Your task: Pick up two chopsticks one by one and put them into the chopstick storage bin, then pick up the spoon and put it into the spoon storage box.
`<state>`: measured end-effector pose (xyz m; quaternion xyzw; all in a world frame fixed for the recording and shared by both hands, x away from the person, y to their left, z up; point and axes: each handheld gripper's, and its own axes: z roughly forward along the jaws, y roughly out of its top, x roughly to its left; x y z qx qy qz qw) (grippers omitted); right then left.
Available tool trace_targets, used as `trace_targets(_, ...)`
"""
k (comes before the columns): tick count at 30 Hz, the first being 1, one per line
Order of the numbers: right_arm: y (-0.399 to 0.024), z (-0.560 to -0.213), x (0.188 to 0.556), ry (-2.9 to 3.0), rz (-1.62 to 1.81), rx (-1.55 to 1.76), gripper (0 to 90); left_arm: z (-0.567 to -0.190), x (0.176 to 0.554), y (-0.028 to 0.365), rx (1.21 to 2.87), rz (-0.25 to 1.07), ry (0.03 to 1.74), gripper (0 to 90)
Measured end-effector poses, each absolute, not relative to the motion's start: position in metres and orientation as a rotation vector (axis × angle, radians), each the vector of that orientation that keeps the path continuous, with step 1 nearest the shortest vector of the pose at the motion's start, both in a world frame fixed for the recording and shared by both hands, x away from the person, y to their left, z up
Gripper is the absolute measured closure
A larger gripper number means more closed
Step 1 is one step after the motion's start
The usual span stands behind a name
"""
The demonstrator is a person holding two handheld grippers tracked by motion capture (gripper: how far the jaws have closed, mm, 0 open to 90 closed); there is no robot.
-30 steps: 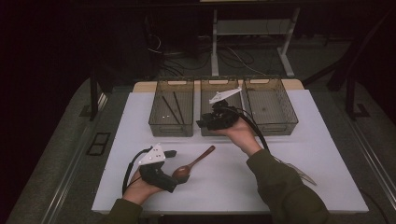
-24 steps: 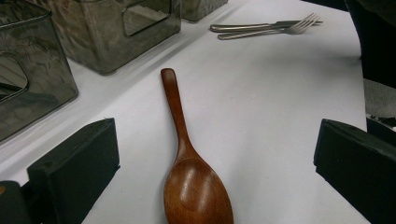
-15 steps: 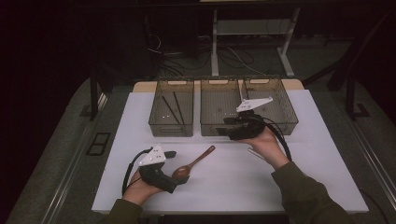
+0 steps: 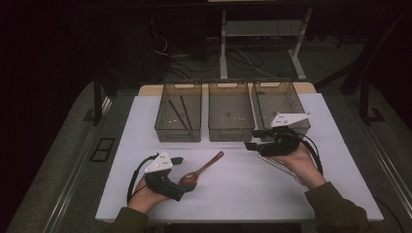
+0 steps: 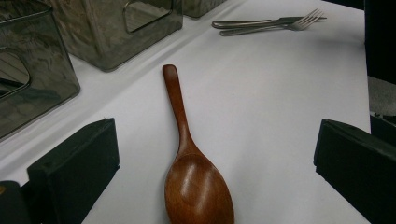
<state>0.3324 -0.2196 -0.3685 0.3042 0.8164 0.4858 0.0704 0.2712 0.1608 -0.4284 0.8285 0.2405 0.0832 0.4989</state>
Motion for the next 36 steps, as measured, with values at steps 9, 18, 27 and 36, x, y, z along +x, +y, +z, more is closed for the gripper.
trace_targets(9,-0.247,-0.376,0.311,2.437,1.453,0.932,39.3,-0.428,0.271,0.162,2.004,0.203,0.587,0.0)
trace_targets(18,-0.275,-0.394,0.29,2.423,1.49,0.946,32.3,-0.427,0.27,0.163,1.999,0.213,0.598,0.0)
trace_targets(27,-0.291,-0.411,0.269,2.334,1.411,1.001,24.8,-0.424,0.274,0.165,1.993,0.221,0.629,4.6)
trace_targets(36,-0.295,-0.426,0.256,2.366,1.343,1.023,20.4,-0.418,0.287,0.162,2.013,0.228,0.658,26.4)
